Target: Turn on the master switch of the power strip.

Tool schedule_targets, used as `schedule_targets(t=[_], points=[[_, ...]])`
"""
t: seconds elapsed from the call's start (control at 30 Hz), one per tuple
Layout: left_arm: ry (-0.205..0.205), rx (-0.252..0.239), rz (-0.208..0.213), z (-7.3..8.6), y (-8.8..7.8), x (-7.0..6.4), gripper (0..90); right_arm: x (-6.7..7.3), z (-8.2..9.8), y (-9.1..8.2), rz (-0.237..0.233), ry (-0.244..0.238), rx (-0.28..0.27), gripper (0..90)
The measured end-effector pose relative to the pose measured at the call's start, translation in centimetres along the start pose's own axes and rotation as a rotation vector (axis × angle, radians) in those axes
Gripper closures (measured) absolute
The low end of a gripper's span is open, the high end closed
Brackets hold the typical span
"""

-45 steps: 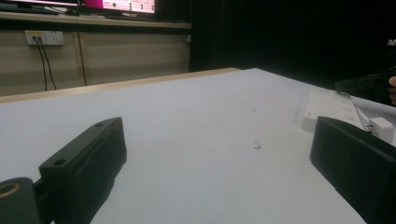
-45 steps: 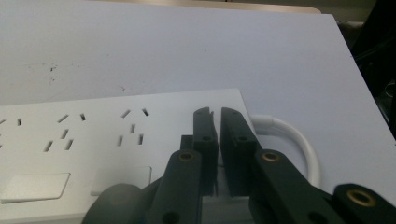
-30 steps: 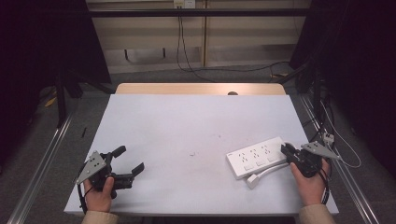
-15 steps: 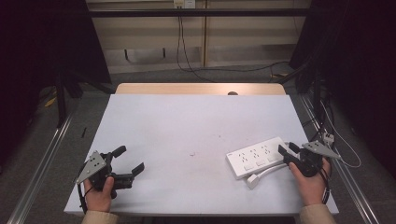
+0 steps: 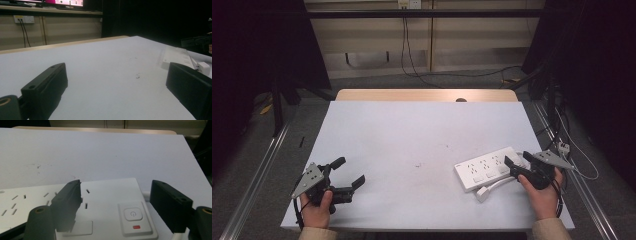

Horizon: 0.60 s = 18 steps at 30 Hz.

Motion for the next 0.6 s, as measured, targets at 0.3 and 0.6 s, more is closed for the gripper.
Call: schedule_targets(t=[0.3,0.6], points=[[-0.001,-0.001,-0.002,0.0,0.0,0.0,3.5,1.1,0.1,-0.2,-0.052,-0.01,-0.002,20.5],[-0.002,-0.001,-0.001,0.0,0.0,0.0,3.5,2.2,0.3,-0.3,-0.107,-0.017,0.002,19.4]])
Point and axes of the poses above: each handheld gripper's, and its own axes: y roughly forward along the jaws, z roughly out of its underside, x roughly to its left, the point moved 6 cm from there along y, roughly forward along the jaws, and after that the axes turned 4 degrees about y, right-handed, at the moved point
